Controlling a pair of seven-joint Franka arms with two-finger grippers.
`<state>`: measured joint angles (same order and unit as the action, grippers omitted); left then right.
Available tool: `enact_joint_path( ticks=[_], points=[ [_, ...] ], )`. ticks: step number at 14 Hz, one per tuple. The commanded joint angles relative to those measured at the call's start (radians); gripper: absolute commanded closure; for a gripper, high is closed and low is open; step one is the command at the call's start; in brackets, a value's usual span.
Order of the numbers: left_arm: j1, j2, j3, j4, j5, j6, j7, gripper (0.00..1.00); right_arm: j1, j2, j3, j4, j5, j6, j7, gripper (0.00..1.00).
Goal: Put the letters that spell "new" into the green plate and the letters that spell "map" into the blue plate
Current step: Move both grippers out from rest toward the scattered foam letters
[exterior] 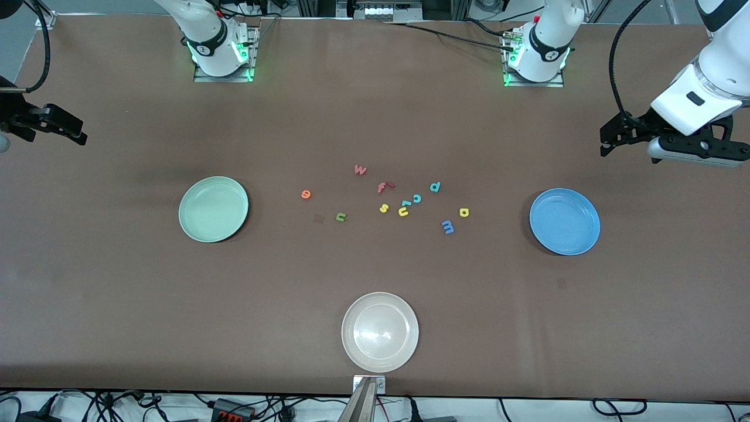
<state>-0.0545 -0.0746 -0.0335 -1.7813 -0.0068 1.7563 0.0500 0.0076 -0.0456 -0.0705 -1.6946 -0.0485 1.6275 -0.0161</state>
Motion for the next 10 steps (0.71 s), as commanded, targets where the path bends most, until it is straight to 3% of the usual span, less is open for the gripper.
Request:
enact_joint_path(
  ticks=[1,8,10],
  points=[
    [0.001,0.001,-0.005,0.020,-0.005,-0.021,-0.007,0.00,0.002,-0.011,0.001,-0.011,-0.008,-0.003,-0.005,0.00],
    [0.005,0.016,-0.003,0.022,-0.007,-0.027,-0.007,0.00,0.008,0.000,0.001,-0.011,-0.010,-0.006,-0.010,0.00],
    [0.001,0.033,-0.003,0.029,-0.007,-0.108,-0.009,0.00,0.003,0.000,0.000,-0.010,-0.010,-0.005,-0.008,0.00]
  ],
)
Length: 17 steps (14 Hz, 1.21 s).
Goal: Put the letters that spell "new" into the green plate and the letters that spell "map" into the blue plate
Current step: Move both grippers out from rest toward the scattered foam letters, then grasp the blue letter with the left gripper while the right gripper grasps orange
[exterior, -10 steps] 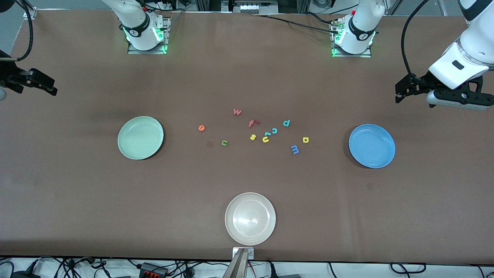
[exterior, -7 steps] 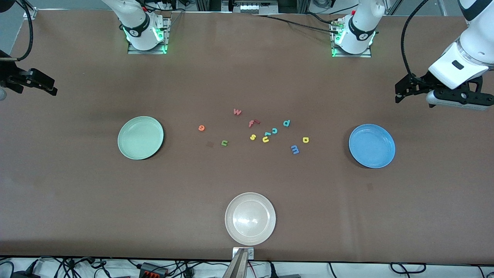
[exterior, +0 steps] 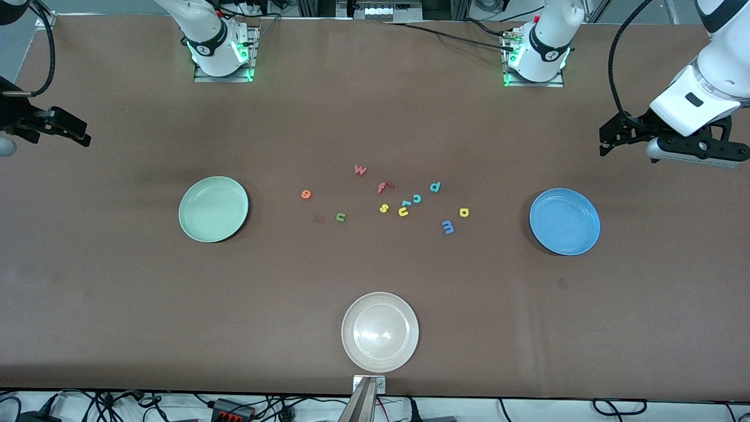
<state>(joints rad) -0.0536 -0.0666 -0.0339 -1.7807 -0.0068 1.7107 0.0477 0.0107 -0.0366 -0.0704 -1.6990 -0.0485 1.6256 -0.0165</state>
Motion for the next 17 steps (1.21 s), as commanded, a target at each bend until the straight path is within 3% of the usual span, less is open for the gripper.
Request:
enact_joint_path(
  ticks=[1,5,9,14,17],
  points=[
    [-0.003,0.040,-0.004,0.032,-0.007,-0.095,-0.005,0.00,0.000,-0.008,0.000,-0.005,-0.008,-0.003,-0.007,0.00],
    [-0.003,0.094,-0.055,0.032,-0.005,-0.135,-0.005,0.00,0.000,0.001,0.000,-0.005,-0.008,-0.003,-0.007,0.00],
    [-0.005,0.165,-0.127,0.034,-0.005,-0.056,-0.130,0.00,0.000,0.017,0.000,-0.005,-0.008,-0.003,-0.007,0.00],
    [-0.008,0.240,-0.149,0.034,-0.007,0.073,-0.173,0.00,0.054,0.154,0.004,-0.005,0.058,0.022,-0.005,0.00],
    [-0.044,0.315,-0.181,0.034,-0.007,0.170,-0.331,0.00,0.165,0.257,0.004,-0.007,0.059,0.097,0.015,0.00]
  ],
)
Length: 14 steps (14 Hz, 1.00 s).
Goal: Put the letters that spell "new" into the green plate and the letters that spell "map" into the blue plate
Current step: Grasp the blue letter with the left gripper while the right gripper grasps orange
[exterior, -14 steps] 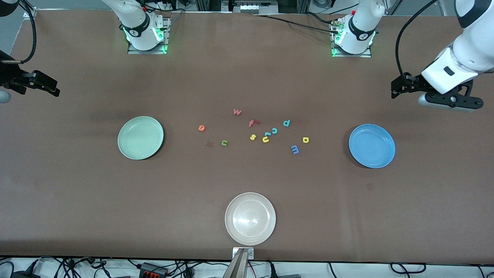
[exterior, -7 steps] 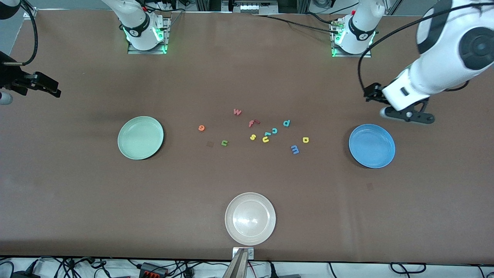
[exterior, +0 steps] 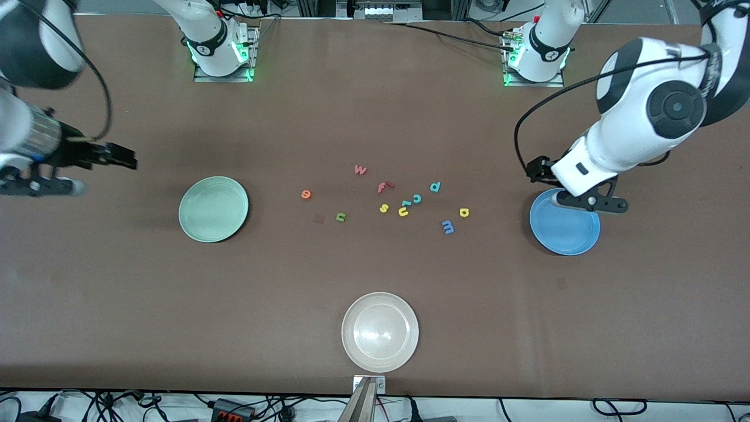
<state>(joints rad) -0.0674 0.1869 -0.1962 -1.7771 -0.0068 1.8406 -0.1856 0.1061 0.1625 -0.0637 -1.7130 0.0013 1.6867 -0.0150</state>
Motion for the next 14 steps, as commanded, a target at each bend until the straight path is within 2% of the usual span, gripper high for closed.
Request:
enact_joint_path(
  ticks=[1,6,10,13,14],
  points=[
    [-0.049,0.089,-0.019,0.030,-0.007,0.074,-0.159,0.00,0.104,0.089,-0.002,0.004,0.019,0.066,0.044,0.00],
    [-0.149,0.232,-0.019,0.027,-0.007,0.253,-0.392,0.00,0.253,0.213,0.001,-0.005,0.025,0.191,0.119,0.00],
    [-0.155,0.363,-0.020,0.009,-0.007,0.449,-0.451,0.00,0.398,0.334,0.012,-0.005,0.045,0.335,0.130,0.00],
    [-0.193,0.459,-0.017,0.005,-0.007,0.586,-0.457,0.14,0.461,0.405,0.018,-0.005,0.057,0.439,0.132,0.00],
    [-0.195,0.482,-0.017,0.005,-0.007,0.600,-0.457,0.23,0.475,0.429,0.018,-0.007,0.058,0.458,0.136,0.00]
  ],
)
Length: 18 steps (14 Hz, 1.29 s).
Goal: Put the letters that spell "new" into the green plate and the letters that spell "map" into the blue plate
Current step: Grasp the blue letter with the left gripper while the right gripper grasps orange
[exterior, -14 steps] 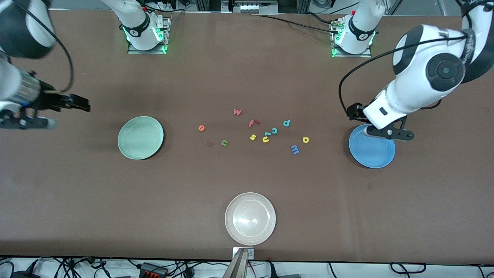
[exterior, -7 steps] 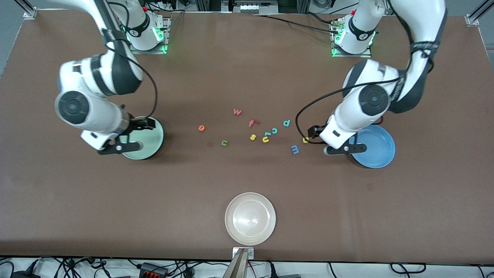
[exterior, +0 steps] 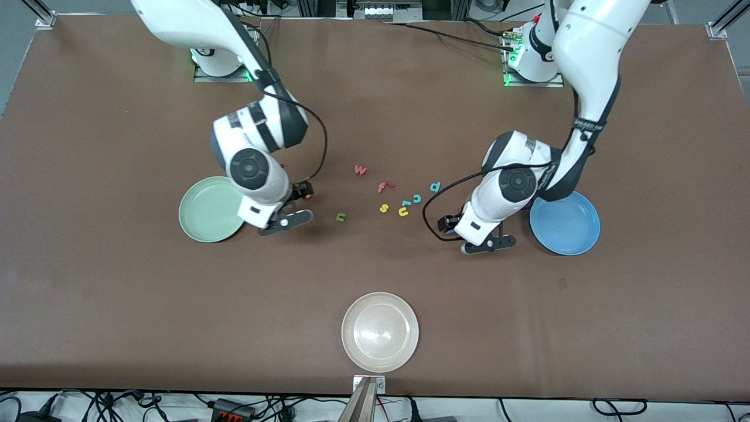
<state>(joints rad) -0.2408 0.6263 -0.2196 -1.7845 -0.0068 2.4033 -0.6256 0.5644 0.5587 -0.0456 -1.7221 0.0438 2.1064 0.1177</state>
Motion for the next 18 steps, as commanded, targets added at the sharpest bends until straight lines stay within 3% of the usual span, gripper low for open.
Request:
enact_joint_path(
  ticks=[1,5,8,12,16,18],
  points=[
    [-0.028,0.056,0.006,0.013,-0.008,0.048,-0.017,0.31,0.022,0.053,0.001,0.003,0.018,0.040,0.004,0.00],
    [-0.028,0.067,0.006,0.011,-0.007,0.056,-0.017,0.66,0.023,0.066,0.015,-0.051,0.018,0.040,0.002,0.00],
    [-0.026,0.064,0.006,0.011,-0.007,0.048,-0.014,0.85,0.023,0.066,0.027,-0.068,0.018,0.041,0.002,0.16],
    [-0.022,-0.018,0.020,0.026,0.010,-0.102,0.000,0.92,0.023,0.070,0.027,-0.089,0.018,0.078,0.002,0.23],
    [-0.003,-0.131,0.019,0.027,0.236,-0.289,0.032,0.93,0.023,0.076,0.027,-0.111,0.018,0.119,0.000,0.30],
    [0.018,-0.163,0.020,0.028,0.287,-0.366,0.102,0.92,0.023,0.073,0.029,-0.111,0.018,0.112,0.002,0.42]
  ],
)
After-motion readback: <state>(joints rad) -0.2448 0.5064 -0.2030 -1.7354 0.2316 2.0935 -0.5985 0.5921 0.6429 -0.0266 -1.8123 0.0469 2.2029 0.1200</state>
